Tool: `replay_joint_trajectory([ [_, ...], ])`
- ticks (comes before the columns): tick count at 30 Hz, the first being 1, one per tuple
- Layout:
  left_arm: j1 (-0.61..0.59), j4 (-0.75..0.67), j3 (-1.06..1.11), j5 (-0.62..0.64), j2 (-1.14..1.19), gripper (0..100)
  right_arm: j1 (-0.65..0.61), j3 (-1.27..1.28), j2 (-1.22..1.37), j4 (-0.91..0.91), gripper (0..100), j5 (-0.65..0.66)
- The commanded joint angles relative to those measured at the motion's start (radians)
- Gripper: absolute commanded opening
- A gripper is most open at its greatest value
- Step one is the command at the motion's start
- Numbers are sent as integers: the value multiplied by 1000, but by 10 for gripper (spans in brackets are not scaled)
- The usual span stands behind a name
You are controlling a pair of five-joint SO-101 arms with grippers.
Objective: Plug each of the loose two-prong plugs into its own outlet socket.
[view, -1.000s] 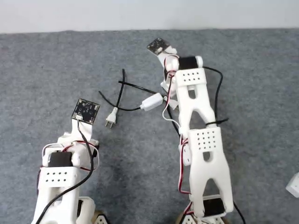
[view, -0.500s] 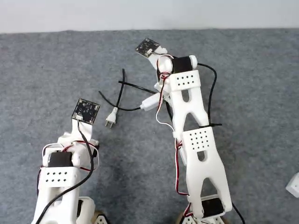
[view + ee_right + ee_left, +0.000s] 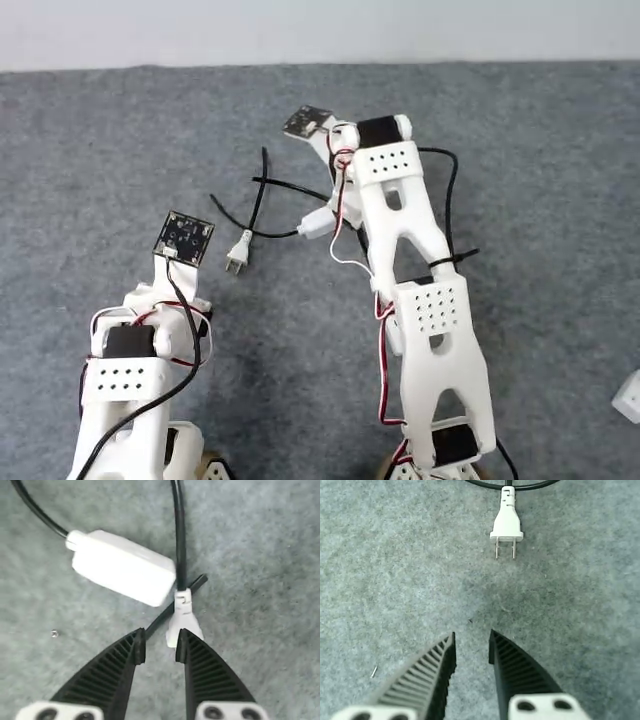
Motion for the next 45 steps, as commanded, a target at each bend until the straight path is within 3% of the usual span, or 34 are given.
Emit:
replay_joint_trajectory([
  [1, 9, -21, -8, -8, 0, 109, 16, 8, -58, -36, 117, 28],
  [17, 9, -18, -8, -52, 0, 109, 54, -160, 122, -81, 119, 137],
  [27, 9, -17, -8, -52, 0, 109, 41, -315, 236, -82, 114, 138],
  [30, 9, -17, -8, -52, 0, 109, 33, -345, 243, -82, 98, 133],
  [33, 9, -17, -8, -52, 0, 109, 35, -364, 243, -82, 2, 133],
  [40, 9, -20, -8, -49, 0, 109, 27, -506, 240, 68, 8, 84],
  [45, 9, -20, -7, -49, 0, 109, 30, -560, 232, 71, 8, 12],
])
